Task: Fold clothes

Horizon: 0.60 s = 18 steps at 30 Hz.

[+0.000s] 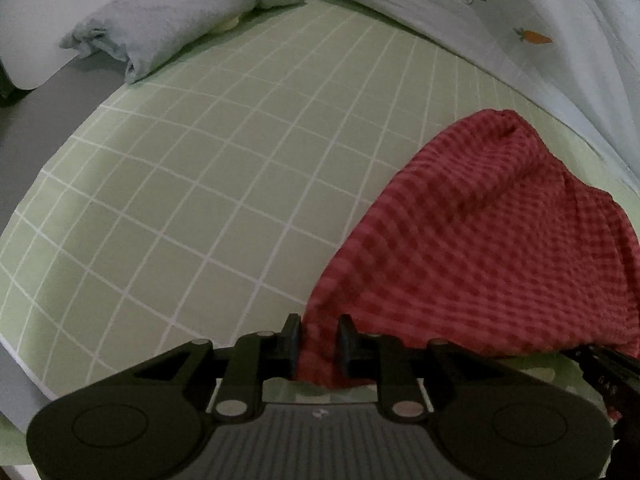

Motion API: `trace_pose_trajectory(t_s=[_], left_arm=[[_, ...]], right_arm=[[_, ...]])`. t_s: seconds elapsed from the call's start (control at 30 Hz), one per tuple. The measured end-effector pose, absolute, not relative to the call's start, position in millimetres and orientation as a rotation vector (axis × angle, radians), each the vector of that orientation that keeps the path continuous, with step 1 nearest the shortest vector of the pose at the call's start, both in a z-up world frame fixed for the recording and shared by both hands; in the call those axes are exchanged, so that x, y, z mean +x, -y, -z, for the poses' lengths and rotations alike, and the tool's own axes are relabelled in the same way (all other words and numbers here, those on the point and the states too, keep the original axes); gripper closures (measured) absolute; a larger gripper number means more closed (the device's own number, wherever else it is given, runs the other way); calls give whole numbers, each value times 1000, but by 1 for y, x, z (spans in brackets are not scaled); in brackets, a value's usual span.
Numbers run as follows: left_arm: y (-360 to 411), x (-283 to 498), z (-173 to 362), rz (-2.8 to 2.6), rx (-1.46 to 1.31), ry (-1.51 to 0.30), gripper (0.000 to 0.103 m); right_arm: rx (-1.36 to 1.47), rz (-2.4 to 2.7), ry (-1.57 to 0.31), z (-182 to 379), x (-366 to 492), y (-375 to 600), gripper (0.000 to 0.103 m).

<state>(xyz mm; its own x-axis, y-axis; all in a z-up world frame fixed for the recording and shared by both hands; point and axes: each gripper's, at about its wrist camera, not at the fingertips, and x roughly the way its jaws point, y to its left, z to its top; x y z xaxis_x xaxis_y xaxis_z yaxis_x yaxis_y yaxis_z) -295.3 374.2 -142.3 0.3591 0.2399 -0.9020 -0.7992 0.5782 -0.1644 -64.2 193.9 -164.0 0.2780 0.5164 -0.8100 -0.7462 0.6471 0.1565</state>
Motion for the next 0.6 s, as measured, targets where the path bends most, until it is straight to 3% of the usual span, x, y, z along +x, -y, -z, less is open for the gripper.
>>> trace_pose_trajectory(t_s=[0.03, 0.13, 0.6], left_arm=[[-375, -296, 142, -739, -676, -982, 93], [-378, -298, 136, -755, -671, -946, 101], [-369, -317, 110, -821, -649, -857, 102]], right_arm=[[-268, -859, -973, 162, -65, -191, 101], [-242, -844, -991, 154, -69, -178, 101], [-160, -923, -1016, 126, -101, -122, 101]])
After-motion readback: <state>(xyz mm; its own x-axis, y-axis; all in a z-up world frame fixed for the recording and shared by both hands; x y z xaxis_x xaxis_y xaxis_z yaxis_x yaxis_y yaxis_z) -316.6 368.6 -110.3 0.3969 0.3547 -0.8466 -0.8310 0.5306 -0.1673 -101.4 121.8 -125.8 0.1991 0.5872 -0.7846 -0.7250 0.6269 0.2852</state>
